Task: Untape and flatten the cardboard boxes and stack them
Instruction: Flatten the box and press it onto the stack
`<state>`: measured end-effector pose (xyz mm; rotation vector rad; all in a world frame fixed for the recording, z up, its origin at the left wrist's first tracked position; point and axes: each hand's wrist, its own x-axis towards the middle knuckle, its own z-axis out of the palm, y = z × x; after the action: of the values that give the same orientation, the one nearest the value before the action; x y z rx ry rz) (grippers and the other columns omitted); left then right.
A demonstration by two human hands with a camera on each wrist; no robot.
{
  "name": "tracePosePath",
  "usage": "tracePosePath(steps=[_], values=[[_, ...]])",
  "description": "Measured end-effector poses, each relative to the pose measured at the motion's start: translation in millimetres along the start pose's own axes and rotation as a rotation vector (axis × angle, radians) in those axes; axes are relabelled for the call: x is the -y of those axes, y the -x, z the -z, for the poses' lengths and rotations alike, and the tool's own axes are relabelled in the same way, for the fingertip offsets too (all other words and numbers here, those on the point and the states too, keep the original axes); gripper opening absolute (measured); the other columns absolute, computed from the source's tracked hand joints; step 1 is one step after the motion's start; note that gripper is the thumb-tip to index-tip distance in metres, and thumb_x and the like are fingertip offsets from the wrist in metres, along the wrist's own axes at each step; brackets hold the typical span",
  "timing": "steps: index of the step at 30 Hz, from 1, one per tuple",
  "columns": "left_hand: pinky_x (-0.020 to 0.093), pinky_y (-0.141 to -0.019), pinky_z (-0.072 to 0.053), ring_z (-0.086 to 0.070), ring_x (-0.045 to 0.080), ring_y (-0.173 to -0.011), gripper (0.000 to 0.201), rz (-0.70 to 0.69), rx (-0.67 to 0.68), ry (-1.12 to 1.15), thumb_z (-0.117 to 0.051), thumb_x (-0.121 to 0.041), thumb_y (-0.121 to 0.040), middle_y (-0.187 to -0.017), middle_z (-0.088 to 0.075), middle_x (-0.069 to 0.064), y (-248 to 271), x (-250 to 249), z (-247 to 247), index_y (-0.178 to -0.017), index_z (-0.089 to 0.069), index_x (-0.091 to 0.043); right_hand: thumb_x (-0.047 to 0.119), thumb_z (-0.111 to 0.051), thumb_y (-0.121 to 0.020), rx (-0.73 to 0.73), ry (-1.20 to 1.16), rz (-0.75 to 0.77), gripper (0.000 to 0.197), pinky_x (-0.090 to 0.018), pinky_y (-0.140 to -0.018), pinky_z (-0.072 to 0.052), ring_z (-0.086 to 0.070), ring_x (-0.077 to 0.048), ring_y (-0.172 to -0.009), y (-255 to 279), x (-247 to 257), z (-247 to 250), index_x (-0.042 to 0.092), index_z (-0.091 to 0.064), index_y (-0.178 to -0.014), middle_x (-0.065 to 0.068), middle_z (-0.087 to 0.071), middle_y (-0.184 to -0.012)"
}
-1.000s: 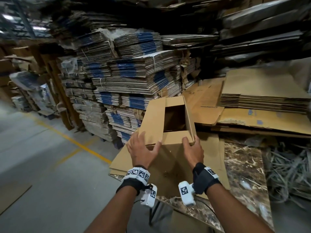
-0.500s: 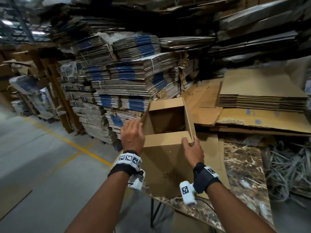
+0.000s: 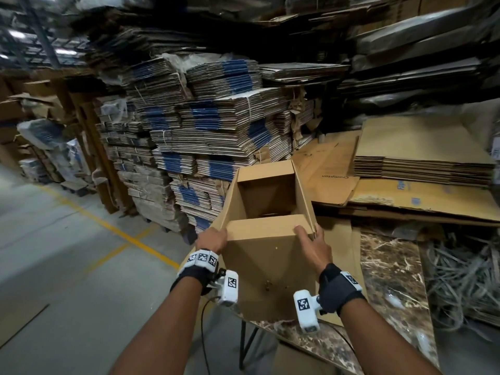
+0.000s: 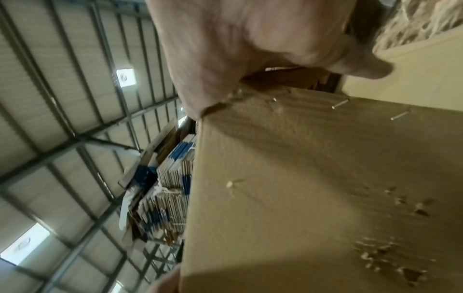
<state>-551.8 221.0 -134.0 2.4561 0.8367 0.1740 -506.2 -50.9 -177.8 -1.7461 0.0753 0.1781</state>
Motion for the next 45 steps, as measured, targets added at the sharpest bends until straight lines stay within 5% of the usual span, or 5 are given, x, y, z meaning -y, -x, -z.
tracePosePath(steps=[16,21,28,36,45], values=[[0.052,-0.069,-0.064,-0.073,0.042,-0.063,0.038,0.123,0.249,0.198,-0.06,-0.027,-0.091,-0.068,-0.072,0.026,29.3,25.1,60.0,-0.091,-0.068,0.01,0.044,-0.069,-0.092,0.189,-0.119,0.159,0.037,-0.039,-0.075,-0.055,-0.06,-0.016,-0.101,45.2,7.5,14.4,0.042,-0.052,-0.125,0.003,-0.062,-0.114],[0.053,-0.07,-0.063,-0.069,0.036,-0.056,0.036,0.094,0.119,0.402,-0.054,-0.017,-0.098,-0.062,-0.069,0.022,48.0,30.1,69.3,-0.084,-0.067,0.013,0.052,-0.066,-0.089,0.105,-0.177,0.263,0.051,-0.032,-0.074,-0.05,-0.061,-0.018,-0.104,30.3,48.2,7.1,0.035,-0.059,-0.136,0.0,-0.065,-0.123],[0.044,-0.059,-0.064,-0.074,0.029,-0.058,0.033,0.134,0.02,0.72,-0.063,-0.018,-0.094,-0.077,-0.072,0.023,89.6,8.4,6.9,-0.074,-0.064,0.008,0.069,-0.081,-0.058,0.045,-0.042,0.196,0.123,-0.052,-0.108,-0.046,-0.054,-0.029,-0.125,-14.0,51.8,-6.8,0.056,0.002,-0.148,-0.004,-0.049,-0.146],[0.029,-0.052,-0.057,-0.075,0.032,-0.064,0.032,0.218,0.039,0.996,-0.062,-0.017,-0.097,-0.065,-0.067,0.017,131.7,-30.2,-45.6,-0.071,-0.059,0.003,0.076,-0.079,-0.057,0.088,0.005,0.086,0.114,-0.052,-0.099,-0.052,-0.062,-0.025,-0.114,-12.2,0.6,1.3,0.034,-0.027,-0.15,0.003,-0.061,-0.134],[0.024,-0.061,-0.047,-0.063,0.01,-0.071,0.035,-0.263,-0.192,0.231,-0.075,-0.058,-0.083,-0.072,-0.066,-0.012,108.4,27.8,-13.0,-0.074,-0.065,-0.026,0.056,-0.071,-0.075,0.036,-0.013,0.118,0.065,-0.048,-0.09,-0.058,-0.067,-0.022,-0.1,0.0,5.5,11.0,0.028,-0.048,-0.129,0.001,-0.069,-0.117]])
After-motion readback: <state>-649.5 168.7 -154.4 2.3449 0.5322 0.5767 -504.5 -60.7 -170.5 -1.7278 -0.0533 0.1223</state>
